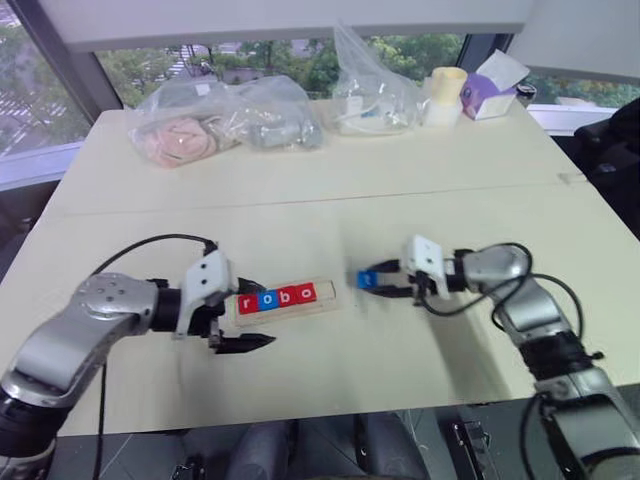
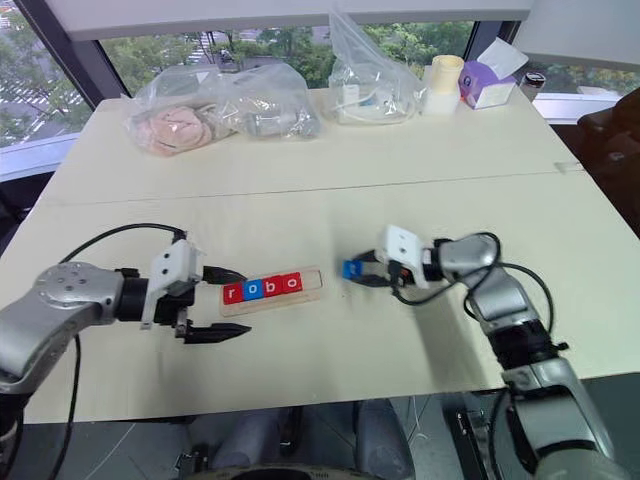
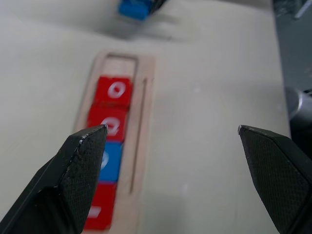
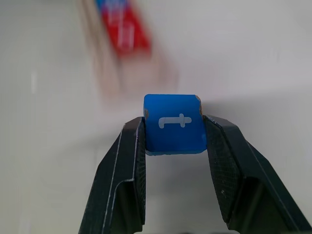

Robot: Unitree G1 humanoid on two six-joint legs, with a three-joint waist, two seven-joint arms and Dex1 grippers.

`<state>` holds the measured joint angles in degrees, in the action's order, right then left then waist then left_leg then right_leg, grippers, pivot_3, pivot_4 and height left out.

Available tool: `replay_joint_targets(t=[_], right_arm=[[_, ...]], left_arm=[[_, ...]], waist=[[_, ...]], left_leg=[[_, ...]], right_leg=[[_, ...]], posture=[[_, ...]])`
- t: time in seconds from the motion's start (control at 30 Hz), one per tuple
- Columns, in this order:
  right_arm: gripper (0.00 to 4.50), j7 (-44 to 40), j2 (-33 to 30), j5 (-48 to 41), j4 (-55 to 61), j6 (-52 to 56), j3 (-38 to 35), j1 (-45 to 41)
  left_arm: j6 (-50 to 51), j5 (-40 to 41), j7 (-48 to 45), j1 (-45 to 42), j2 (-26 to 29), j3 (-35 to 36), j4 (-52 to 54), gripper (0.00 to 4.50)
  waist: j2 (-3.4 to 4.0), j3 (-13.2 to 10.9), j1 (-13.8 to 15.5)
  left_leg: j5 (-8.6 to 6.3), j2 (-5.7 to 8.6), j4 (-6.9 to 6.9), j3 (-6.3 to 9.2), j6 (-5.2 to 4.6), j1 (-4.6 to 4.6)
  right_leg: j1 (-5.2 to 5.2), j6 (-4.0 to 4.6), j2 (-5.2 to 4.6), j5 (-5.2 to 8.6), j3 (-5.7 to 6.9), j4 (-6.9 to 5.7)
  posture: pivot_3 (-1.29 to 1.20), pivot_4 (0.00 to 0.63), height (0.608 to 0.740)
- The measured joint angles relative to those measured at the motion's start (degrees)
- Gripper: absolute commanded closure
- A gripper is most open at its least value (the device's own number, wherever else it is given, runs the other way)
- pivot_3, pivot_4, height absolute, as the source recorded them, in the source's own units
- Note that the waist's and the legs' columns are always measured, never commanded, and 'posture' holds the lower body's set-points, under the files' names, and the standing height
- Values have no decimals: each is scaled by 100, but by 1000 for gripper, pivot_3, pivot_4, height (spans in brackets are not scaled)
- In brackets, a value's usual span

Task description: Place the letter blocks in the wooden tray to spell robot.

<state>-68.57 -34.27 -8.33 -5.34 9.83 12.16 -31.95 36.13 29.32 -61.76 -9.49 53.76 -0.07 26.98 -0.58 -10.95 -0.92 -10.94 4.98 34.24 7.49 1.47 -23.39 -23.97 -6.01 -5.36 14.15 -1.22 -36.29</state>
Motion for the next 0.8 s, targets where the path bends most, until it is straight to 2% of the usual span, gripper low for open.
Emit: replay_joint_targets(t=[0.13, 0.33, 0.8], right_arm=[[3342, -60, 77, 47, 446, 431, 376, -268], [3342, -103, 183, 438, 134, 291, 945, -495], [3342, -251, 427, 808, -657, -245, 1192, -761]], left_arm=[[-5, 2, 43, 84, 42, 202, -10, 0], [74, 15, 170, 242, 43, 313, 61, 0], [105, 9, 416, 410, 7, 310, 282, 0]], waist=[[-6, 2, 81], [-6, 1, 16], [-6, 1, 3]], left_leg=[[-1, 15, 0, 6, 0, -4], [-1, 15, 0, 0, -1, -4], [-1, 8, -3, 0, 0, -2]], right_leg=[[17, -6, -8, 2, 13, 23], [10, -7, -11, 1, 11, 16], [7, -20, 1, -7, 10, 12]], posture=[[0, 150, 740], [0, 150, 740], [0, 150, 740]])
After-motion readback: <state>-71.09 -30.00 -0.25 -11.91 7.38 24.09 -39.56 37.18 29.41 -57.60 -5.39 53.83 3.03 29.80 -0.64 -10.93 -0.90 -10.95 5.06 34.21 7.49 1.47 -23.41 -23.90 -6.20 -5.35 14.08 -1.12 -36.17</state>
